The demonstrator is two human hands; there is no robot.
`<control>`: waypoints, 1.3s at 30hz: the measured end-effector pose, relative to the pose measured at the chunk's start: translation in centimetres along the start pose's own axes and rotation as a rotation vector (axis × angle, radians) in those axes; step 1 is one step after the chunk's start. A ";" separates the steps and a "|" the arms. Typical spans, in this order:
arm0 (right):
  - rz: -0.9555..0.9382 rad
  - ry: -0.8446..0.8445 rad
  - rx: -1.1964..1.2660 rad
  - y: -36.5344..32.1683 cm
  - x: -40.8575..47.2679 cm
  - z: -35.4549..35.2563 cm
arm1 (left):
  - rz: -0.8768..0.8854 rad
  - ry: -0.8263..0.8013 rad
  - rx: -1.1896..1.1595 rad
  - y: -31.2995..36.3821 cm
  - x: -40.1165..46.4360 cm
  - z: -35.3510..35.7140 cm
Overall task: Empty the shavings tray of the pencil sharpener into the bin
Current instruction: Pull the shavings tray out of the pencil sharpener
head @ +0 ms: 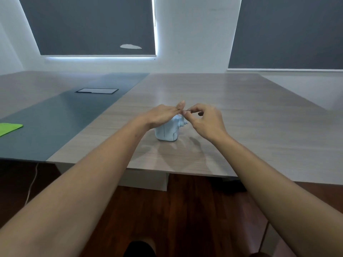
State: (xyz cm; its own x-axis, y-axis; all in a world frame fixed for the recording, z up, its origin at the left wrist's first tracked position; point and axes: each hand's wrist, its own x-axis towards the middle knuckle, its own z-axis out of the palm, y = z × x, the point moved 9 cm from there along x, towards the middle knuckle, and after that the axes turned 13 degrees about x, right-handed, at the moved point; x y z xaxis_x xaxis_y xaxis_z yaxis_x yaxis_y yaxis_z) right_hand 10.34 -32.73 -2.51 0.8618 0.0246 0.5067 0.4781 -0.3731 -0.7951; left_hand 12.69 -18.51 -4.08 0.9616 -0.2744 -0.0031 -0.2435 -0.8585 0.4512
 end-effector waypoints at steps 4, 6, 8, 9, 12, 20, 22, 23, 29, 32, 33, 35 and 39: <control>0.064 0.075 0.053 1.0 0.2 0.0 | 0.069 0.048 0.004 -0.4 0.4 0.1; 0.080 0.080 0.081 1.3 -0.1 0.1 | 0.093 0.082 0.031 -0.7 0.6 0.0; 0.088 0.074 0.111 1.6 -0.3 0.3 | 0.117 0.094 0.056 -0.7 0.6 -0.1; 0.088 0.071 0.117 1.6 -0.4 0.4 | 0.123 0.095 0.049 -0.7 0.6 -0.1; 0.094 0.057 0.118 1.8 -0.7 0.3 | 0.104 0.106 -0.014 -0.7 0.6 -0.1; 0.306 -0.135 -0.056 5.9 -2.2 1.4 | 0.076 0.145 -0.123 -1.2 1.1 -0.1; 0.275 -0.236 -0.232 6.2 -2.5 2.8 | 0.073 0.136 -0.120 -1.1 1.1 0.0; 0.251 -0.269 -0.278 6.1 -2.4 3.5 | 0.071 0.136 -0.120 -1.2 1.1 0.0; 0.272 -0.227 -0.122 5.1 -1.5 4.5 | 0.074 0.140 -0.127 -1.2 1.1 0.0; 0.300 -0.243 -0.047 4.8 -1.3 4.6 | 0.067 0.138 -0.135 -1.1 1.0 0.0; 0.306 -0.251 -0.030 4.8 -1.3 4.6 | 0.068 0.139 -0.134 -1.1 1.1 0.0; 0.321 -0.260 0.003 4.9 -1.3 4.7 | 0.070 0.137 -0.130 -1.2 1.1 0.0; 0.307 -0.294 0.065 4.9 -1.3 4.7 | 0.071 0.139 -0.125 -1.2 1.1 0.0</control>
State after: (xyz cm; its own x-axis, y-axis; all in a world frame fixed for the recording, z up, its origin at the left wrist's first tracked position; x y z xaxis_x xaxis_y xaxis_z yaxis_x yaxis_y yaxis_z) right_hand 12.37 -30.18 -8.61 0.9729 0.1881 0.1342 0.1934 -0.3453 -0.9183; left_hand 14.06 -17.75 -4.61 0.9529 -0.2627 0.1519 -0.3022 -0.7763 0.5532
